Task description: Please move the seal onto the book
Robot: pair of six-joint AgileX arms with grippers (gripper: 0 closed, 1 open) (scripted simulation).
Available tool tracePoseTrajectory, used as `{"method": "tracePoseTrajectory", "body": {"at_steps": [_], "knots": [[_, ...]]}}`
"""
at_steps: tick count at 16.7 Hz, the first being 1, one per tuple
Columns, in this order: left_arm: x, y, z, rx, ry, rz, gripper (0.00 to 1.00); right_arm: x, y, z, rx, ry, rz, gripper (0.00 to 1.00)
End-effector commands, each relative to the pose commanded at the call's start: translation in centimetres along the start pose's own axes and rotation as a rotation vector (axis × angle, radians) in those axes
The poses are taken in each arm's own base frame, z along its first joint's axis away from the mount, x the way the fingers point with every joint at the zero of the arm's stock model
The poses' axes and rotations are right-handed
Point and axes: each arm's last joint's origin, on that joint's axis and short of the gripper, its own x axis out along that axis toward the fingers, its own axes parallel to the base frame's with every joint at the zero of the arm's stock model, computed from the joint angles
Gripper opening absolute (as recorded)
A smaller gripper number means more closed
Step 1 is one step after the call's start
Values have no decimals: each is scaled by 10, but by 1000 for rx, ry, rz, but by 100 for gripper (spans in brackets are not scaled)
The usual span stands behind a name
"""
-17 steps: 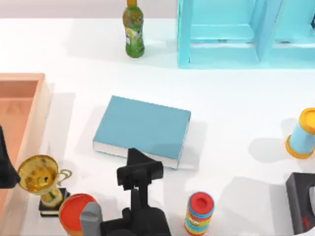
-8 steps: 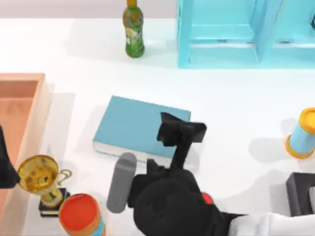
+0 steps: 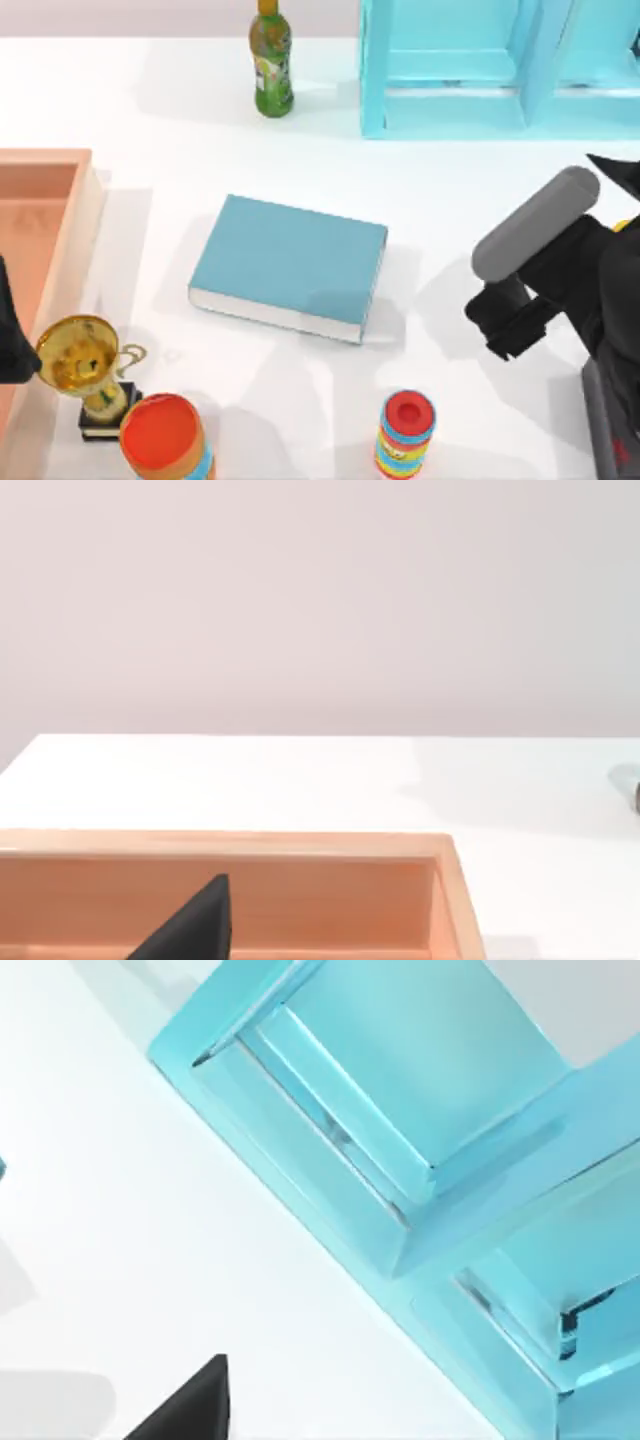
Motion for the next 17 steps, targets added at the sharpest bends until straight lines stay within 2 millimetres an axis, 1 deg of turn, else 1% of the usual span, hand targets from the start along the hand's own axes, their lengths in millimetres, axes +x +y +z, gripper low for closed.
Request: {"method": "tracePoseTrajectory", "body": {"at_steps": [2, 4, 7, 9, 11, 13, 17], "knots": [[0, 0, 0, 0, 0, 0, 100, -9, -23, -30, 140, 17, -15, 100], [0, 0, 0, 0, 0, 0, 100, -20, -38, -59, 279, 21, -36, 100], [0, 0, 0, 0, 0, 0, 100, -37, -49, -97, 475, -7, -81, 100], [0, 0, 0, 0, 0, 0, 100, -47, -51, -116, 586, -49, -116, 100], [0, 0, 0, 0, 0, 0, 100, -54, -52, -130, 675, -104, -153, 100], [0, 0, 0, 0, 0, 0, 100, -60, -53, -139, 739, -165, -188, 100], [0, 0, 0, 0, 0, 0, 100, -65, -54, -147, 795, -245, -230, 100]]}}
